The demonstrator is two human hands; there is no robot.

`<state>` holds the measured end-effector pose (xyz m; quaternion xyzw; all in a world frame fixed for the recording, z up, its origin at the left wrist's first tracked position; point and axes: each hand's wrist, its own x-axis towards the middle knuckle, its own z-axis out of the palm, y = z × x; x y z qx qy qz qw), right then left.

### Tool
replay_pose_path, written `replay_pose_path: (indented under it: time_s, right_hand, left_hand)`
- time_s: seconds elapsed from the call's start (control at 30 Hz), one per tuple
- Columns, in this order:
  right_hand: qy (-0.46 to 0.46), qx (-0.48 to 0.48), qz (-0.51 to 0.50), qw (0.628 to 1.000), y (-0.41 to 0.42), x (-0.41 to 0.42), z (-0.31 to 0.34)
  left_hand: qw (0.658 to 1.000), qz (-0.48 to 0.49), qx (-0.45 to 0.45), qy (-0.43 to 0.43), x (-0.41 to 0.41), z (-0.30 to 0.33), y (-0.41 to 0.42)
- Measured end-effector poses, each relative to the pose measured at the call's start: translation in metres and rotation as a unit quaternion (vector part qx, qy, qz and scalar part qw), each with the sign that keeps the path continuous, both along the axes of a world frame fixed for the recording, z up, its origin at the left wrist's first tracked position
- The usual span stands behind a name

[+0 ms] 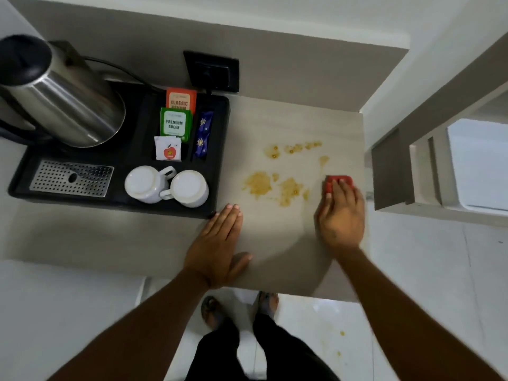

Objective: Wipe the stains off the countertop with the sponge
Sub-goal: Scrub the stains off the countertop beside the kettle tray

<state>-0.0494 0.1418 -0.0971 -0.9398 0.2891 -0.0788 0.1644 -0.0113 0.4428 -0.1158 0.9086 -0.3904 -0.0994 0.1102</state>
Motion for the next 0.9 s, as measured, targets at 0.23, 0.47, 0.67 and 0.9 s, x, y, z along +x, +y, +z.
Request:
replay_pose_path:
  time_s: [0.23, 0.47, 0.67, 0.9]
  right_hand:
    - [0.008, 0.049, 0.041, 0.998, -0.029, 0.106, 0.014]
    - [0.016, 0.026, 0.052, 0.998, -0.054, 0.068, 0.008]
    - [0.016, 0.035, 0.091, 0.995, -0.044, 0.169, 0.014]
    - [0.027, -0.002, 0.242, 0.970, -0.028, 0.120, 0.009]
  left_hand:
    - [1.000, 0.010, 0.004, 0.009, -0.002, 0.004, -0.001]
    - [1.000, 0.016, -0.006, 0.009, -0.001, 0.004, -0.002]
    - [0.999, 0.030, -0.019, 0.021, -0.003, 0.004, -0.002]
    - [0.999, 0.025, -0.004, 0.024, -0.002, 0.003, 0.000]
